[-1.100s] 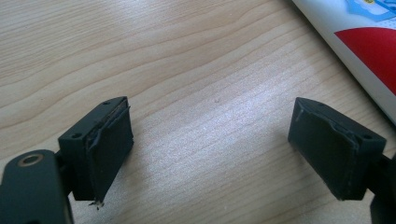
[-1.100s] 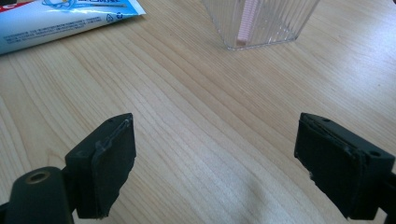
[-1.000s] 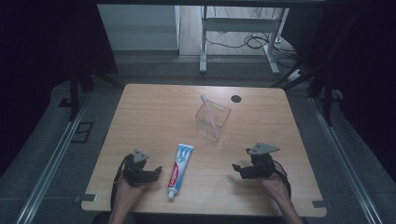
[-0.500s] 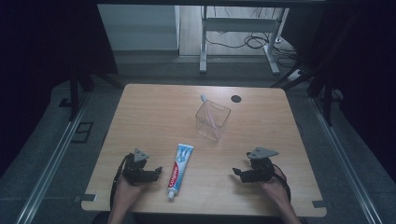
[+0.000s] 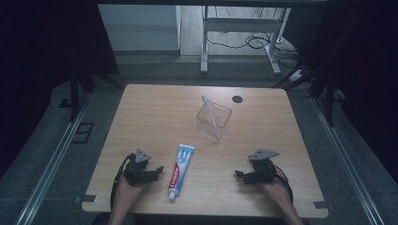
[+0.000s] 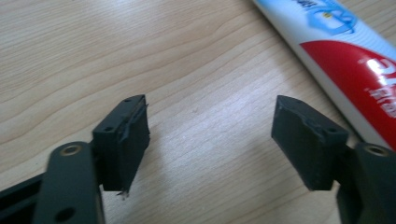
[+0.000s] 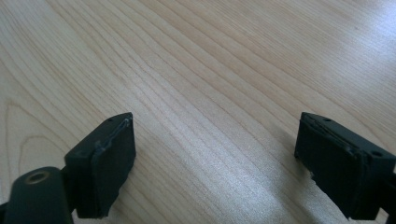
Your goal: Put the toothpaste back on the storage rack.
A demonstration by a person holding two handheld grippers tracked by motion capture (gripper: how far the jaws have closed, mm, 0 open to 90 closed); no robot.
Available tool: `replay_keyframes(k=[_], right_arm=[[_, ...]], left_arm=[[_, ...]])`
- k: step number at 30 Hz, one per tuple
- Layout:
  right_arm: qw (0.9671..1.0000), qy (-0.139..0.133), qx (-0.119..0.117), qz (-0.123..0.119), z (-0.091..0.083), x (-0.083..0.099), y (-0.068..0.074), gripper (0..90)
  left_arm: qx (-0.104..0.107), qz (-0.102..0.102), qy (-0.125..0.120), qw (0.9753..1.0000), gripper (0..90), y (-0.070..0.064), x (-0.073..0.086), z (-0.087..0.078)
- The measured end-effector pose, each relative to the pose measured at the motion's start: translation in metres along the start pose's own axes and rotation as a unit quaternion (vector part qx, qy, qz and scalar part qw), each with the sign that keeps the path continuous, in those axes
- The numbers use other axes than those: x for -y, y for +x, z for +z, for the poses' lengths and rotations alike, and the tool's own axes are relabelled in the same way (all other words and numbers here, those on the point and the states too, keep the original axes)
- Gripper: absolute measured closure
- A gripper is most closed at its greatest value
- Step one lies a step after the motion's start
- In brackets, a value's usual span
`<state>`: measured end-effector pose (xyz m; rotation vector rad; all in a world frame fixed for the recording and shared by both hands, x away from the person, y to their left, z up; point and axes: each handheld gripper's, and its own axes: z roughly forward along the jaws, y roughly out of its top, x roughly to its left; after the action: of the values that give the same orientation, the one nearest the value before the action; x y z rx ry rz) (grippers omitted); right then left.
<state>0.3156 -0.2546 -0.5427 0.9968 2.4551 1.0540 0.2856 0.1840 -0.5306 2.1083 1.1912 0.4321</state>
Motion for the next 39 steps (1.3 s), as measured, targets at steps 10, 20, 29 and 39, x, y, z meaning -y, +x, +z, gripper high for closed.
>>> replay_keyframes(k=[10, 20, 29, 39], right_arm=[[1.0, 0.001, 0.002, -0.001, 0.0, 0.0, 0.0, 12.2], [1.0, -0.001, 0.008, 0.005, 0.0, 0.0, 0.0, 12.9], [0.9999, -0.001, 0.01, 0.007, 0.0, 0.0, 0.0, 12.9], [0.9999, -0.001, 0.01, 0.007, 0.0, 0.0, 0.0, 12.9]], left_arm=[[0.037, -0.002, -0.014, 0.9992, 48.7, -0.006, -0.008, -0.004], [0.102, 0.003, -0.021, 0.9946, 78.5, -0.025, -0.023, -0.004], [0.132, 0.039, -0.002, 0.9905, 85.3, -0.051, -0.037, 0.008], [0.149, 0.063, 0.028, 0.9864, 84.8, -0.067, -0.047, 0.016]])
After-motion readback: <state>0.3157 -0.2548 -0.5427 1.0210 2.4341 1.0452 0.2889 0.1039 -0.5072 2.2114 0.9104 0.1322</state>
